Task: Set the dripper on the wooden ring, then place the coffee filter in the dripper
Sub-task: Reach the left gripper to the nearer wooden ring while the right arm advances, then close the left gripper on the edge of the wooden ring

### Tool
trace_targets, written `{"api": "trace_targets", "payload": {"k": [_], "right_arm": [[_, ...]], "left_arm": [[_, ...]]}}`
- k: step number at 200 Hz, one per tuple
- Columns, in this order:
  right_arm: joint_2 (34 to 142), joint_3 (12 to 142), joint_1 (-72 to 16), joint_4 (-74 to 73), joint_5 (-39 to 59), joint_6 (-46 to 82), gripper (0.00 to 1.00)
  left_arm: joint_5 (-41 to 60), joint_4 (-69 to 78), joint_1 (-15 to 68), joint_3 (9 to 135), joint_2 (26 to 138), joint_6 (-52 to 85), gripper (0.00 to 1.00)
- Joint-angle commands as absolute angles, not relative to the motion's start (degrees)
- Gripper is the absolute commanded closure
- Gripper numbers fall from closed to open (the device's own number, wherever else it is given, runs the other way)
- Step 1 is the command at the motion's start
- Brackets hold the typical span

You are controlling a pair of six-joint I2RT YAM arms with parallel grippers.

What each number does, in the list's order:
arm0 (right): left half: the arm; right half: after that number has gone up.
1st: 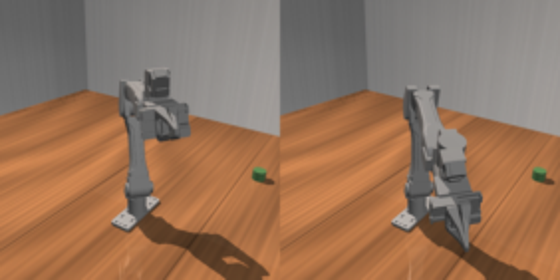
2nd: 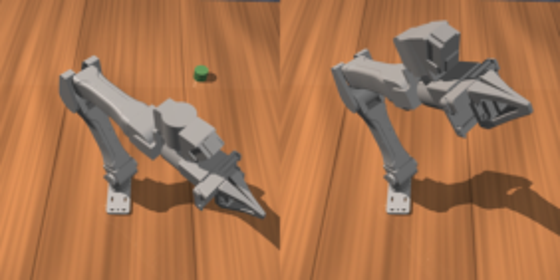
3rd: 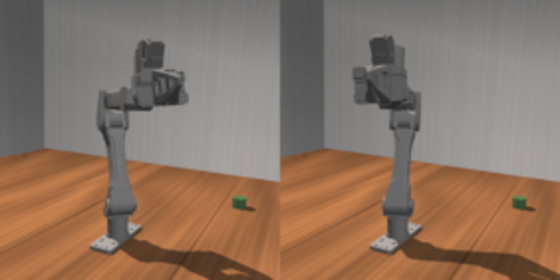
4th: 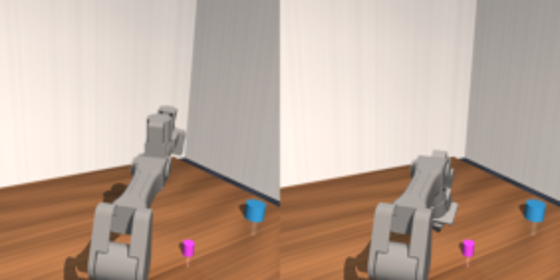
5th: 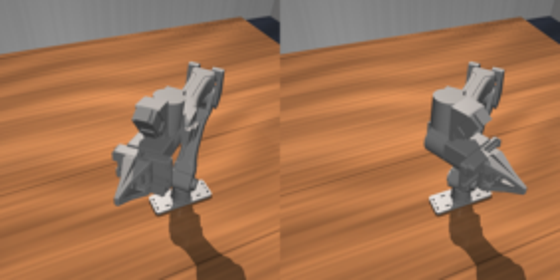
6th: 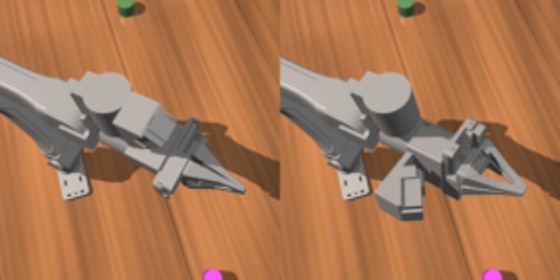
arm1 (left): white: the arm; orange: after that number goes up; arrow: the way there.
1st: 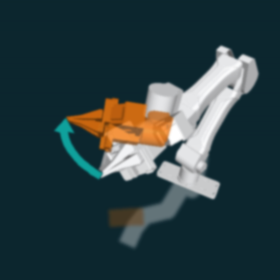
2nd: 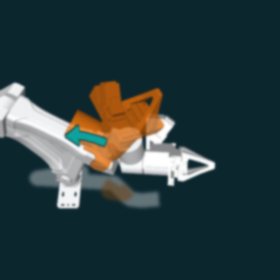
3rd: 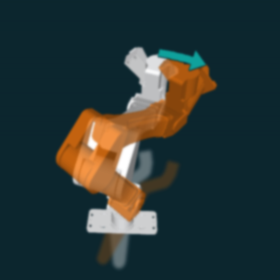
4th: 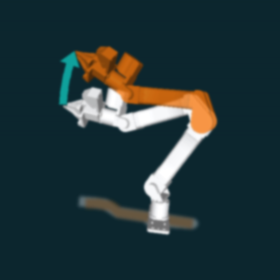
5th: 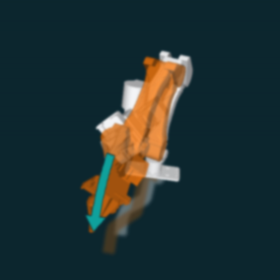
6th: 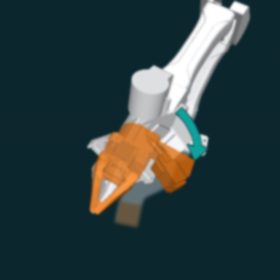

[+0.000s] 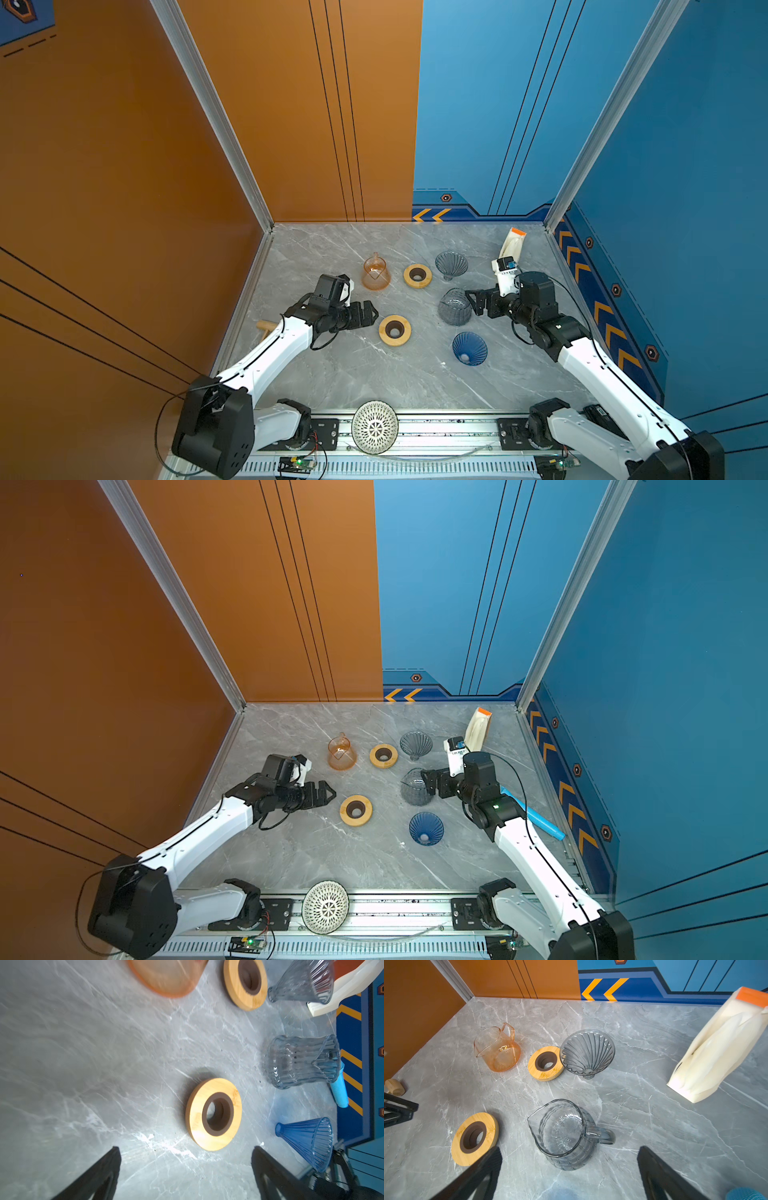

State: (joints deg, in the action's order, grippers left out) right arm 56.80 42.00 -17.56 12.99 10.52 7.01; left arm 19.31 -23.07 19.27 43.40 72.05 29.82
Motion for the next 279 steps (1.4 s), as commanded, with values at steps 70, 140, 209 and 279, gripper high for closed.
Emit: {"api": "trace_targets", "payload": {"k": [70,140,209,279], "right_arm": [[58.47,44.19,-23.00,14.09,11.27,4.09,0.00],[59.01,43.22,-23.69,12.48,10.28,3.49,0.00],[59.07,42.76,-23.73,12.14,9.80,3.38,0.00],[58.03,42.49,-23.83,12.19,9.32,3.51,0.00]], "left_arm": [[32.60,-11.31,22.68,36.21,81.38,43.18,0.25],[35.07,-2.75,22.82,34.15,87.54,45.20,0.46],[35.49,6.29,23.38,33.37,93.32,50.03,0.65],[36.21,6.77,23.55,35.11,92.51,50.45,0.81]]}}
